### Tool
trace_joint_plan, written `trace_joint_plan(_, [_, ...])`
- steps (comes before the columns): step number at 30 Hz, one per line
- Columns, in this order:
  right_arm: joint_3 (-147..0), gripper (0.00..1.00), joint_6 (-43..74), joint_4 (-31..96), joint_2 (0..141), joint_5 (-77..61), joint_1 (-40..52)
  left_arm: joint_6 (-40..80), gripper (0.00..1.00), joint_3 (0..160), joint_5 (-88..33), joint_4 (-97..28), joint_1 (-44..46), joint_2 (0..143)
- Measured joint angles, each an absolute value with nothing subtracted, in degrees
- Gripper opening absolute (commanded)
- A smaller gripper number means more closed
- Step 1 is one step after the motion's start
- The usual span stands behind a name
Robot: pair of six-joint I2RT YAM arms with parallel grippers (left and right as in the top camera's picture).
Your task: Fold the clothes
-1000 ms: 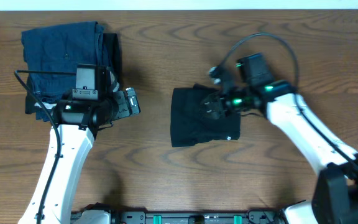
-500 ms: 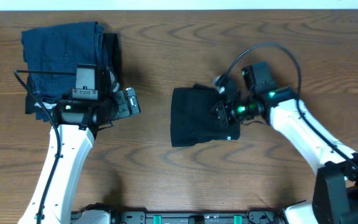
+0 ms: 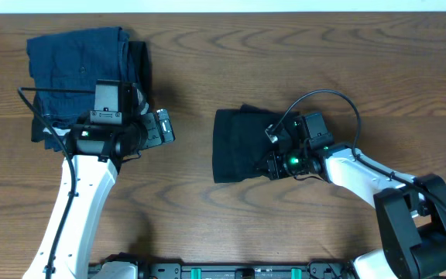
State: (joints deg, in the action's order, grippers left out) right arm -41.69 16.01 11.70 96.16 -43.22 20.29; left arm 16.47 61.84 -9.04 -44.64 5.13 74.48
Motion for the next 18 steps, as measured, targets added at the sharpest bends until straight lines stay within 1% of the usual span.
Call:
trace_joint_plan(3, [-41.7,0.02,17.2,9.1,96.2,-43.8,20.3,16.5,0.98,61.8,-9.1,-44.6,5.1,74.5])
trace_joint_plan(7, [-42.4,0.07,18.0,8.1,96.1,-48.1,19.5,16.5,0.98,61.8,-9.1,-44.6,5.1,74.5])
trace_joint_plan(12, [-46.8,0.08,18.5,9.4,93.4,-54.3,13.6,16.5,0.98,61.8,-9.1,-44.6,5.1,74.5])
trace_joint_plan(15, [-49.3,0.13,18.7,9.4,89.6,-55.9,7.8,16.5,0.98,61.8,-9.0,-44.6,5.1,74.5])
trace_joint_plan(16, [-50.0,0.19,18.7,9.3,88.0,-56.4,4.9,16.5,0.98,61.8,-9.0,-44.1,5.1,74.5])
trace_joint_plan(18, [-50.5,0.27,18.9,9.4,86.0,-57.0,0.5,16.5,0.98,61.8,-9.1,-41.3,5.1,74.5])
